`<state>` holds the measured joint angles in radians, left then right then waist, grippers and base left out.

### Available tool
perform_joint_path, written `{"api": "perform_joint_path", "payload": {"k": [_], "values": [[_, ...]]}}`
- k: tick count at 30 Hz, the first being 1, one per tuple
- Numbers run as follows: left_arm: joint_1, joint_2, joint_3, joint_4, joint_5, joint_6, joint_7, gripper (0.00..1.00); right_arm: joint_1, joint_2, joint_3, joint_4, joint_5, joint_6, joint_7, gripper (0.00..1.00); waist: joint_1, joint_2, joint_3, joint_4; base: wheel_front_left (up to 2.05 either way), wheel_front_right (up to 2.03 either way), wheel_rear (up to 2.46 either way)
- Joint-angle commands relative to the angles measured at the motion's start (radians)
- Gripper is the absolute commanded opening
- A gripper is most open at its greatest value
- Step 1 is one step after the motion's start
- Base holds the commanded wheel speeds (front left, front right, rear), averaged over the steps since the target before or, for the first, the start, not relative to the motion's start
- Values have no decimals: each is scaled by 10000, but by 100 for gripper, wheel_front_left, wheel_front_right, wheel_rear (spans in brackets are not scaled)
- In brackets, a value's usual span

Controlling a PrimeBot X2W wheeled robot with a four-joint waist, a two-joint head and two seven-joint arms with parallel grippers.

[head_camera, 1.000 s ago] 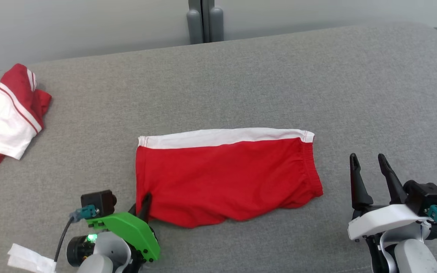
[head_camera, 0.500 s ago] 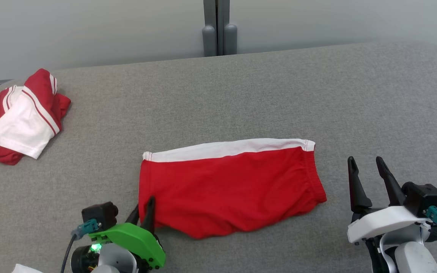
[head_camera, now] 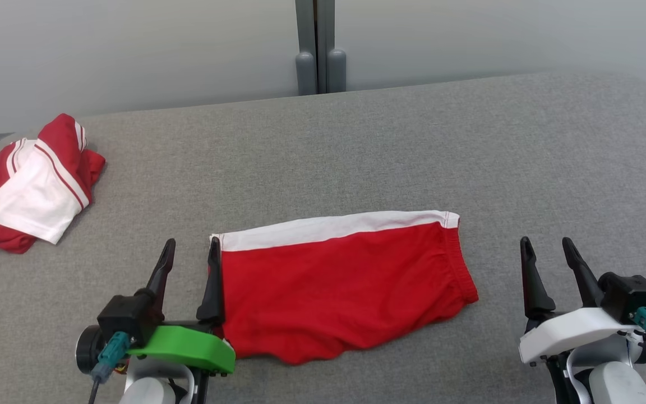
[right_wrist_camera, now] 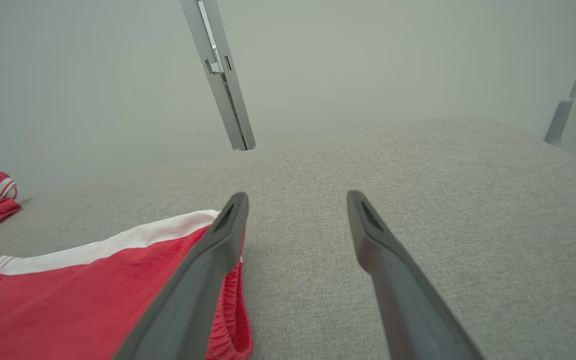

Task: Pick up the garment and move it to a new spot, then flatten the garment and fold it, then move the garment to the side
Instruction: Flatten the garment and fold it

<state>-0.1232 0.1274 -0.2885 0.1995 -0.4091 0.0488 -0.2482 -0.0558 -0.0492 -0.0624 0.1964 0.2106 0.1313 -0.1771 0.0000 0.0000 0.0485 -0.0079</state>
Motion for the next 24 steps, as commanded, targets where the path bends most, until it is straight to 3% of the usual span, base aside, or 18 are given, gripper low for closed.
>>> {"api": "perform_joint_path", "payload": {"k": [1, 10, 20, 24], "values": [[197, 103, 37, -143, 222, 89, -99, 100, 119, -23, -34, 12, -81, -11, 55, 100, 0, 0, -79, 26, 0, 0, 0], [869, 90, 261, -378, 314, 281, -179, 100, -298, -23, 458, 354, -324, -11, 1082, 100, 0, 0, 10, 367, 0, 0, 0], [738, -133, 383, -326, 489, 203, -173, 100, -1631, -32, 708, 1667, -583, -11, 4396, 100, 0, 0, 306, 1059, 0, 0, 0], [617, -260, 408, -238, 557, 113, -173, 100, -1835, -325, 807, 2208, -328, -12, 5479, 100, 0, 0, 379, 1337, 0, 0, 0]]}}
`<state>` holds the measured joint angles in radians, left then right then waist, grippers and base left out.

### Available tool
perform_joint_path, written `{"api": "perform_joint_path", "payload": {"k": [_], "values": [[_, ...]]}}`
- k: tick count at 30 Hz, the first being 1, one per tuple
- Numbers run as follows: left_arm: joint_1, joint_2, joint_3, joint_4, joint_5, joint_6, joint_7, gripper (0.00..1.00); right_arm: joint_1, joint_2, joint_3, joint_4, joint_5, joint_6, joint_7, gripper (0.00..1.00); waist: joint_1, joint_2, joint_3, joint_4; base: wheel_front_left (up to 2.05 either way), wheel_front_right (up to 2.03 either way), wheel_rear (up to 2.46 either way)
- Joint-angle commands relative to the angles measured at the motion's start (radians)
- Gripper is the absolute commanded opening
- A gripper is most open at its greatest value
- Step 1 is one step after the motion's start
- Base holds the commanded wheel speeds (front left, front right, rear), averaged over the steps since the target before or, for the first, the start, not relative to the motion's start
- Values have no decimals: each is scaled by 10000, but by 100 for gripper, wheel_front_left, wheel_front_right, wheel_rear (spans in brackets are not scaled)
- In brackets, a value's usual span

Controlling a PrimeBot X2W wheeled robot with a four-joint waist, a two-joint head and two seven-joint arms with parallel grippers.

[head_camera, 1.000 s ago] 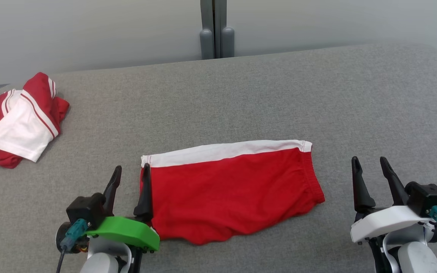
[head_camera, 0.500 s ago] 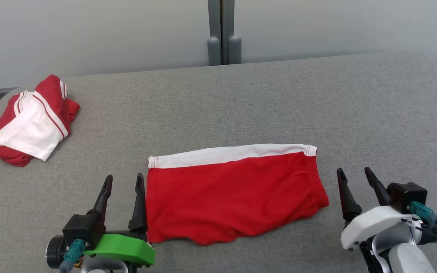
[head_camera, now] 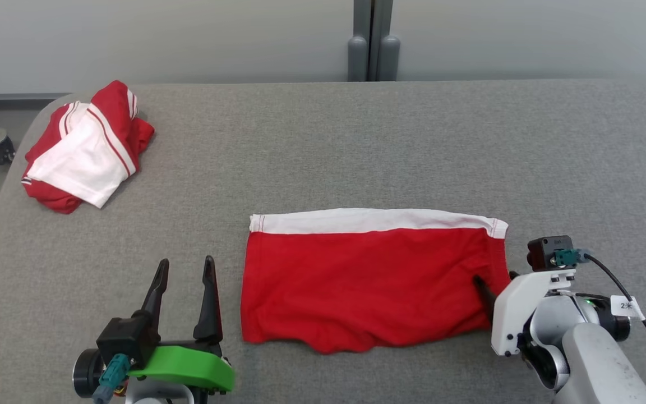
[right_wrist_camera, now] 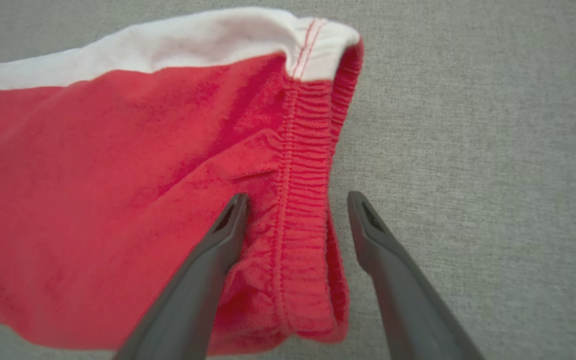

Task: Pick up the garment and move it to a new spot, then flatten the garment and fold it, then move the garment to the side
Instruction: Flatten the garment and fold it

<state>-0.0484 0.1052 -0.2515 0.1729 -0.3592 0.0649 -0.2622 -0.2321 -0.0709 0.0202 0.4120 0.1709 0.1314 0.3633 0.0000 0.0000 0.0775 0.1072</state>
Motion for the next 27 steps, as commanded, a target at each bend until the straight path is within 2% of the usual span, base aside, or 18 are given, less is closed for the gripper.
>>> {"api": "perform_joint_path", "payload": {"k": [1, 5, 7, 9, 10, 11, 18, 24, 27], "values": [[-156, -60, 43, 38, 86, -66, -33, 100, -96, -95, -11, 137, 216, -14, 246, 100, 0, 0, 102, 240, 0, 0, 0], [-136, -114, 144, 65, 157, -115, -34, 100, -89, -326, 103, 404, 654, -13, 927, 100, 0, 0, 155, 354, 0, 0, 0], [-134, -146, 196, 70, 208, -134, -34, 100, -74, -389, 185, 458, 864, -13, 1175, 83, 0, 0, 188, 353, 0, 0, 0], [-123, -154, 281, 75, 249, -139, -35, 100, -102, -465, 208, 469, 1056, -13, 1284, 44, 0, 0, 222, 306, 0, 0, 0], [-128, -162, 316, 87, 267, -154, -35, 100, -125, -488, 200, 487, 1144, -13, 1286, 19, 0, 0, 238, 271, 0, 0, 0], [-143, -173, 329, 100, 280, -178, -35, 100, -160, -513, 196, 492, 1192, -14, 1262, 0, 0, 0, 253, 236, 0, 0, 0], [-279, -227, 391, 64, 432, -273, -35, 100, -392, -1038, 94, 319, 1910, -19, 1343, 0, 0, 0, 351, -155, 0, 0, 0], [-349, -262, 394, 107, 520, -336, -36, 100, -279, -1956, -623, -84, 2258, -16, 1487, 0, 0, 0, 477, -524, 0, 0, 0], [-370, -285, 421, 125, 536, -347, -36, 100, -110, -2191, -1033, -178, 2175, -16, 1553, 0, 0, 0, 524, -695, 0, 0, 0]]}}
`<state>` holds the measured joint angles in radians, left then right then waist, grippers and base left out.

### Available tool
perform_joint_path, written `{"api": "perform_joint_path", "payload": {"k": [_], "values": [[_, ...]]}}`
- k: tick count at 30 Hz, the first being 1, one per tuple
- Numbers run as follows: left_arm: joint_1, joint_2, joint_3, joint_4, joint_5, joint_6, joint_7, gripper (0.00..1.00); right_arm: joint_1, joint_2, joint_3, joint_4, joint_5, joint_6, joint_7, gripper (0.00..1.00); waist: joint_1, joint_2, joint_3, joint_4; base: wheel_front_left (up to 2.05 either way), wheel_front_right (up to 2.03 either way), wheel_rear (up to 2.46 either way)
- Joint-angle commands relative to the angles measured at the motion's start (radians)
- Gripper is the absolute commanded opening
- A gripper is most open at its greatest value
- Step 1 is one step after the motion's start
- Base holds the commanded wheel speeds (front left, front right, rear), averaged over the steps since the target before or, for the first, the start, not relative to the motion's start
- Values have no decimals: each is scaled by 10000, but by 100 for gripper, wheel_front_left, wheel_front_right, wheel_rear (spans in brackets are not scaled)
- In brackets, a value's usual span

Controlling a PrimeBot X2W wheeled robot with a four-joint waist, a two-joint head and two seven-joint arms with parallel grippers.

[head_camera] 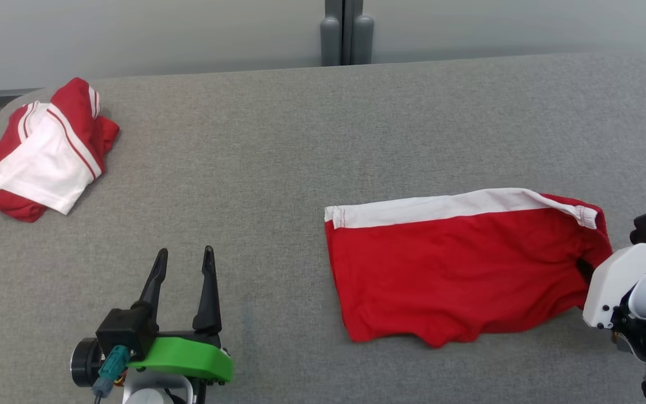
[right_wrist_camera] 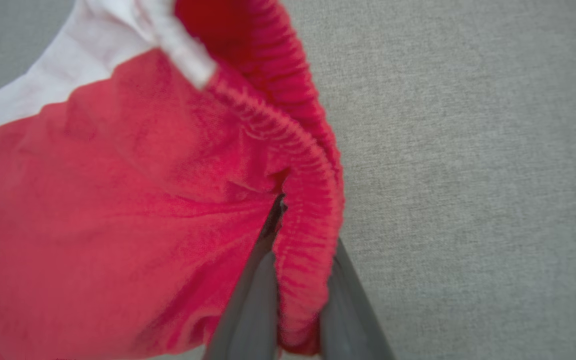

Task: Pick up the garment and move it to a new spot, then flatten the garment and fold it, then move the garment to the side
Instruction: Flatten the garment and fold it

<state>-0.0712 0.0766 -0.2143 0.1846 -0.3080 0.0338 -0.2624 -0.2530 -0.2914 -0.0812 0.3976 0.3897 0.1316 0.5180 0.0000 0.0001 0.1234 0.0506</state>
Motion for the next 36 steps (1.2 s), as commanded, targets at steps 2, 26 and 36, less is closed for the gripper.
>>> {"api": "perform_joint_path", "payload": {"k": [2, 26, 36], "values": [[-189, -9, 79, 35, 31, -54, -34, 100, 178, 28, -215, -136, -39, -16, 50, 0, 0, -1, 97, -220, 0, 0, 0], [-114, -122, 82, 118, 122, -162, -34, 100, 41, 1407, 3199, -2527, 1615, -15, 111, 0, 0, -1, -224, 253, 0, 0, 0], [-108, -183, -40, 141, 21, -142, -34, 100, -725, 1686, 4155, -969, 1333, -15, -72, 0, 0, -1, -155, 799, 0, 0, 0]]}}
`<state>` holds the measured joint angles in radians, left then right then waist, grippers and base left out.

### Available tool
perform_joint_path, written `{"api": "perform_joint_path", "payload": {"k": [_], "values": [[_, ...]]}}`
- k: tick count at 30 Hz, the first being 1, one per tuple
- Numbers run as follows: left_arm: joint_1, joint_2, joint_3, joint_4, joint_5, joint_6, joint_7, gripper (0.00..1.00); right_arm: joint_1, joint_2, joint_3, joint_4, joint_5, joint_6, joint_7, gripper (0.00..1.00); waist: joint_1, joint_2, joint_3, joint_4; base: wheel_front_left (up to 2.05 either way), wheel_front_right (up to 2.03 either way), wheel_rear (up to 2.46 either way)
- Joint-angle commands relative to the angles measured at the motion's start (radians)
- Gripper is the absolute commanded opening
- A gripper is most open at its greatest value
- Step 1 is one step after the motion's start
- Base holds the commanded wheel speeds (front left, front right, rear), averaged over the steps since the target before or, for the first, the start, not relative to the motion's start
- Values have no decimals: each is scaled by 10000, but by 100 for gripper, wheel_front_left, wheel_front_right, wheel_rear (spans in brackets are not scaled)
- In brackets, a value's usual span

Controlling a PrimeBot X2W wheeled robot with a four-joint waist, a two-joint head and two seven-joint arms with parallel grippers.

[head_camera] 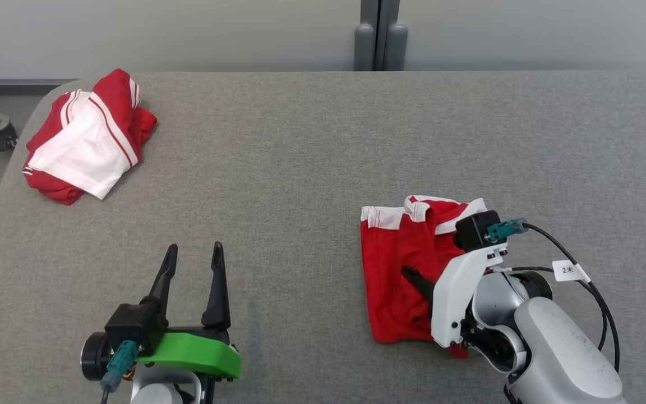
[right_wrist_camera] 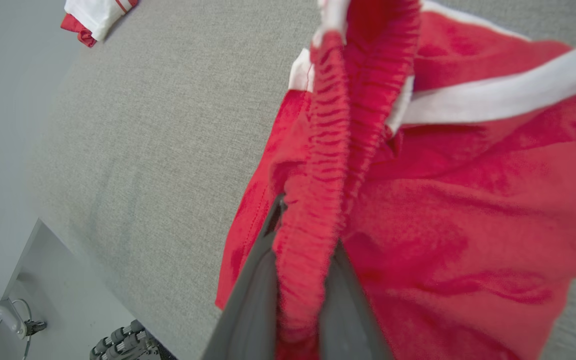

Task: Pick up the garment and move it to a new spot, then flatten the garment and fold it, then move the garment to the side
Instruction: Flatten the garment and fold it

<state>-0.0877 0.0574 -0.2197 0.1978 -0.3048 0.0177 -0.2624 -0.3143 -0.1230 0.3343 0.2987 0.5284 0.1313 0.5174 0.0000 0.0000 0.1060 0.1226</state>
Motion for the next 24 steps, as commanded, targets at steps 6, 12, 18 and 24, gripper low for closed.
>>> {"api": "perform_joint_path", "payload": {"k": [6, 12, 18, 24], "values": [[84, -25, -9, 30, -52, 64, -34, 100, -313, 36, 294, 385, -202, -11, -556, 100, 0, 0, 15, 170, 0, 0, 0], [121, -36, -7, -5, -27, 43, -34, 100, -93, -134, 570, -356, -75, -11, -1123, 100, 0, 0, -12, -34, 0, 0, 0], [-22, -45, -166, 23, -26, -10, -34, 100, 284, -288, 258, -1382, 84, -11, -1773, 100, 0, 0, -11, -385, 0, 0, 0], [-366, -57, -382, 79, -137, 35, -35, 100, 698, -389, -663, -1883, -770, -11, -3094, 100, 0, 0, -74, -713, 0, 0, 0]]}}
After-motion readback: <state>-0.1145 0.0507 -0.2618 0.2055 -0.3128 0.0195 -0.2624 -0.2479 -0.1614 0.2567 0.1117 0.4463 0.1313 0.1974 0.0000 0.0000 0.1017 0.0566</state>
